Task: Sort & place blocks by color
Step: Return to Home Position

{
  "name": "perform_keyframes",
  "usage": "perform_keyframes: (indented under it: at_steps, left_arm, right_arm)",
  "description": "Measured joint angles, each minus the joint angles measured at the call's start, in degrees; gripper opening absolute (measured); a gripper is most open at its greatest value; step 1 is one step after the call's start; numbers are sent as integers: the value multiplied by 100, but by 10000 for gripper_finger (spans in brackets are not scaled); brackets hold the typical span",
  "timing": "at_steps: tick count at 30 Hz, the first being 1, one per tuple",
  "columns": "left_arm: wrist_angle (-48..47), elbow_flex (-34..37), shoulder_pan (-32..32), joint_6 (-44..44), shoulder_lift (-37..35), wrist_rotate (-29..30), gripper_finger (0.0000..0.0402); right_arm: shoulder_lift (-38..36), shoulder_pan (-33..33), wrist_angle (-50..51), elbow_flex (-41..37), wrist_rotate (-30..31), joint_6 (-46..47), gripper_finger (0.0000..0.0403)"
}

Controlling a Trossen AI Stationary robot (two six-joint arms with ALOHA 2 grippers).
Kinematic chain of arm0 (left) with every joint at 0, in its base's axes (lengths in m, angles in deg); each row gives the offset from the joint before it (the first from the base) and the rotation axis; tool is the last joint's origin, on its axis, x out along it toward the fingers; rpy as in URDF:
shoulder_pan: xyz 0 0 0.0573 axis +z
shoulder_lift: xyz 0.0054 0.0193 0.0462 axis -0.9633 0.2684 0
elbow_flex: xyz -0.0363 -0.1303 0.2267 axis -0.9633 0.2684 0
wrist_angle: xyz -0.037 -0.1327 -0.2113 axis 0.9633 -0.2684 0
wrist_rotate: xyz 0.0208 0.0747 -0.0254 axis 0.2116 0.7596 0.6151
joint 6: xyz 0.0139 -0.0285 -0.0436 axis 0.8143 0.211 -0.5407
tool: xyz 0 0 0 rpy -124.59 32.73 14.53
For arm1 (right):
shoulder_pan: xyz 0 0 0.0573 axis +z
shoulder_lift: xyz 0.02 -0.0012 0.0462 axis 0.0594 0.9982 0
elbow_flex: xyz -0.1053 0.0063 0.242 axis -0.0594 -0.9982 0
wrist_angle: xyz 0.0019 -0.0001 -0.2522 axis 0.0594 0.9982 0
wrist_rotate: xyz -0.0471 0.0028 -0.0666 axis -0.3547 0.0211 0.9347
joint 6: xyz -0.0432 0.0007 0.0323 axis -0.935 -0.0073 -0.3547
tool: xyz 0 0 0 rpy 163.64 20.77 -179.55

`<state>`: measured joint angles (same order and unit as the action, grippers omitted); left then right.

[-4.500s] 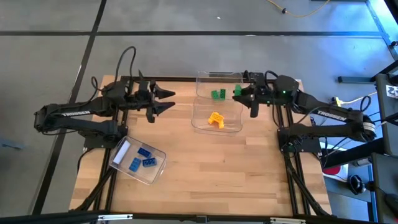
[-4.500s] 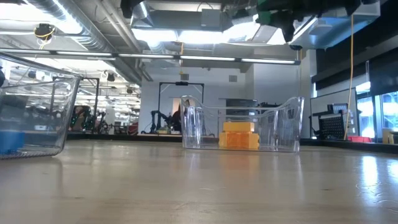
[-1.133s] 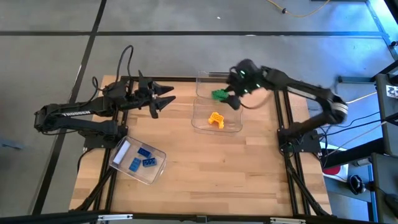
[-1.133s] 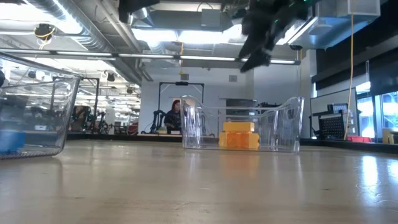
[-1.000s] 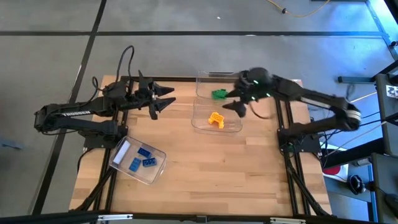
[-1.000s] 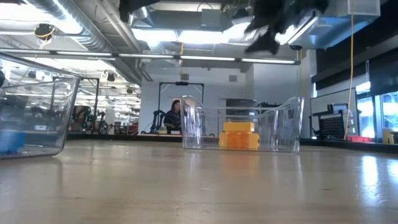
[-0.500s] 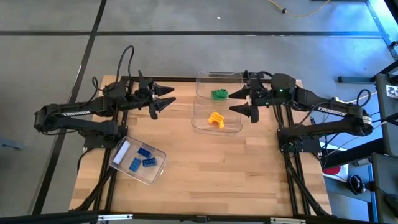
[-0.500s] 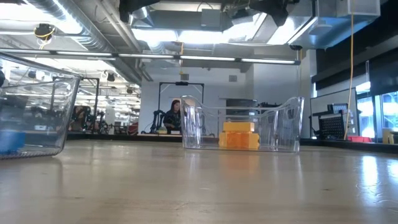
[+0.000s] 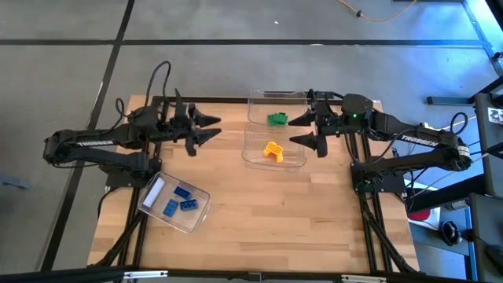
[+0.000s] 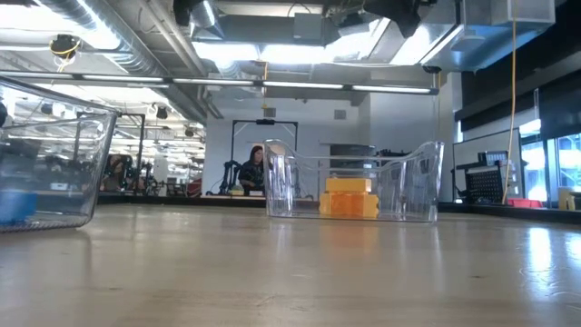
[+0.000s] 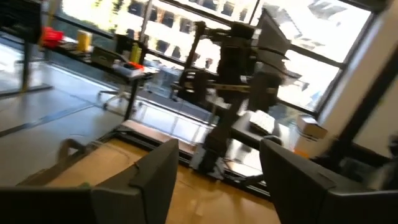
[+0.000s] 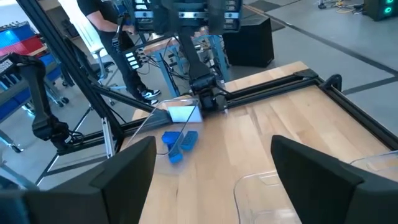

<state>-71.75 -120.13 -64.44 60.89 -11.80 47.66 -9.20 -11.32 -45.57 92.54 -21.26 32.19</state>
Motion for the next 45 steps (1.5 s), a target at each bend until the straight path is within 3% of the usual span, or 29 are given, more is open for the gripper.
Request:
perform_keyframes:
  at_steps: [3, 8, 10, 17, 30, 36, 45]
  left_arm:
    - [-39, 0, -374, 72, -130, 152, 174]
    - [-314, 0, -1060, 497, -304, 892, 46]
    - [-541, 0, -1250, 585, -430, 1042, 13]
    - [-1005, 298, -1492, 763, -1058, 1329, 2]
    - [-902, 2415, -1326, 308, -3762, 1353, 0]
    - [-883, 3112, -1326, 63, -4682, 1355, 0]
    - [-231, 4178, -1326, -436, -4723, 1481, 0]
  right_arm:
    - [0, -2, 2, 0, -65, -2, 319]
    - [0, -2, 2, 0, -151, -2, 319]
    - [0, -2, 2, 0, -151, 0, 319]
    - [0, -2, 2, 0, -151, 2, 319]
    - [0, -4, 3, 0, -153, 4, 319]
    - [0, -4, 4, 0, -152, 121, 319]
    - [0, -4, 21, 0, -154, 201, 319]
